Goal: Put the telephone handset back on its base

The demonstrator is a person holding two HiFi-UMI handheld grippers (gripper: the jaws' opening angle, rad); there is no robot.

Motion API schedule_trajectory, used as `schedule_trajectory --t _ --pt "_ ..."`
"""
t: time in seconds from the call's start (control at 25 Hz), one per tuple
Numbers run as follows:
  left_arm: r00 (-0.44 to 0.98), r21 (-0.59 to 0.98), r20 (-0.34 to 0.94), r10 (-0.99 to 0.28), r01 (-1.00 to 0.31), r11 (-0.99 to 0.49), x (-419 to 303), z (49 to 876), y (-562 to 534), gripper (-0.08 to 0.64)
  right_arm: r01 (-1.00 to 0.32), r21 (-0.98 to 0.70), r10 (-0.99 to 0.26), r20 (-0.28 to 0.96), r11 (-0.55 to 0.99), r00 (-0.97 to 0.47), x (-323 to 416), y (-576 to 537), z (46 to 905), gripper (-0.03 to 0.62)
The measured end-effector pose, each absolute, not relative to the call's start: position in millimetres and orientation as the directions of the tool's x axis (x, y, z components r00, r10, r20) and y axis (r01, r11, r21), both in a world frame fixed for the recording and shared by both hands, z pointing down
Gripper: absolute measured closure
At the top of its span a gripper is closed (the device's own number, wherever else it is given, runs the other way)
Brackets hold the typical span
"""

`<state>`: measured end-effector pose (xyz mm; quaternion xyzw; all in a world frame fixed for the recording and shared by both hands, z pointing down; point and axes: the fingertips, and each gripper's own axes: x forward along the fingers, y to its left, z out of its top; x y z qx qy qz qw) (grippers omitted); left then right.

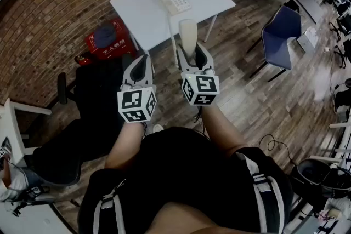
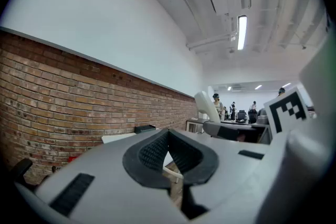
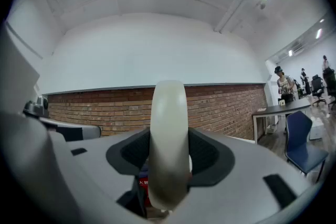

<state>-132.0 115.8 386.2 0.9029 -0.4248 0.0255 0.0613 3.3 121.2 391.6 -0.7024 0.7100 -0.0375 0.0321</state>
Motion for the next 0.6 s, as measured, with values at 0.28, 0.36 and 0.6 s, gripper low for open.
schedule_trajectory --t 0.28,0.36,0.6 --pt "0.642 0.09 0.091 -0.761 -0.767 -0.636 -143 384 108 0.561 -0.995 -0.096 -1.0 0.002 0.013 -0.013 -11 115 388 0.39" --pt "0.644 0.092 0.088 -0.76 -0.765 -0.637 -144 383 106 0.561 -0.995 -0.095 -1.0 0.004 0.014 -0.015 -13 113 389 0.39" --pt "0.648 0.093 0.082 -0.757 -0.761 -0.642 -146 381 99 0.561 -0.995 -0.1 -1.0 0.021 -0.001 -0.001 -16 108 391 0.39"
